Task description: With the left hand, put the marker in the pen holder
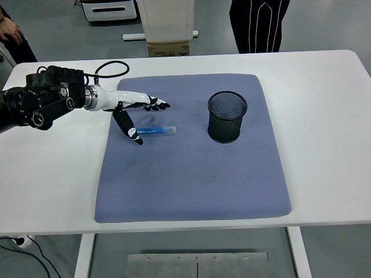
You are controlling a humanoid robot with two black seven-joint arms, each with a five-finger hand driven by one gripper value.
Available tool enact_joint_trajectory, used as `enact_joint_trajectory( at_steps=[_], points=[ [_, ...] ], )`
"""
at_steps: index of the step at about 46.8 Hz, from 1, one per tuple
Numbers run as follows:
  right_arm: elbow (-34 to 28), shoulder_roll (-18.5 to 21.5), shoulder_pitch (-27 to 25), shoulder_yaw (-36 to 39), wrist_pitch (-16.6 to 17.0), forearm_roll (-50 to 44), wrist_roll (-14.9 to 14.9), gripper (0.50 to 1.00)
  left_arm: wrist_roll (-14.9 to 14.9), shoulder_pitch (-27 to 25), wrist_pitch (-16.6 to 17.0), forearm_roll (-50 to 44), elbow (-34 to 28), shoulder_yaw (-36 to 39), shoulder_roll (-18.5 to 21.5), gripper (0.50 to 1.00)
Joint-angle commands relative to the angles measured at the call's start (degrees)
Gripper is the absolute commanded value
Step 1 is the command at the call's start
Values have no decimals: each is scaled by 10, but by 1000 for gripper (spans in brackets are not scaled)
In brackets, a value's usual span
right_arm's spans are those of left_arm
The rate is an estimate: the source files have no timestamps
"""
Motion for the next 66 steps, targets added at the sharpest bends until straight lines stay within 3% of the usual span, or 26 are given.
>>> enact_joint_trajectory(
  at_steps=[1, 7, 17, 26, 29, 30, 35, 56, 59, 66],
  points=[
    [0, 0, 0, 0, 0, 0, 0, 1000, 9, -3, 0, 5, 0, 1, -6, 1000],
    [0, 0, 0, 0, 0, 0, 0, 1000, 36, -5, -2, 5, 0, 0, -11, 1000],
    [0, 0, 0, 0, 0, 0, 0, 1000, 44, -5, -5, 5, -1, 1, -19, 1000],
    [0, 0, 0, 0, 0, 0, 0, 1000, 51, -8, -6, 5, -1, 0, -19, 965],
    [0, 0, 0, 0, 0, 0, 0, 1000, 51, -10, -8, 5, -1, 0, -20, 930],
    [0, 0, 0, 0, 0, 0, 0, 1000, 51, -10, -14, 5, -1, 0, -23, 883],
    [0, 0, 0, 0, 0, 0, 0, 1000, 51, -11, -23, 5, -1, 0, -25, 821],
    [0, 0, 0, 0, 0, 0, 0, 1000, 54, -11, -22, 5, -1, 0, -37, 760],
    [0, 0, 0, 0, 0, 0, 0, 1000, 54, -11, -21, 5, -1, 0, -37, 733],
    [0, 0, 0, 0, 0, 0, 0, 1000, 72, -10, -18, 6, -1, 0, -38, 710]
  ],
)
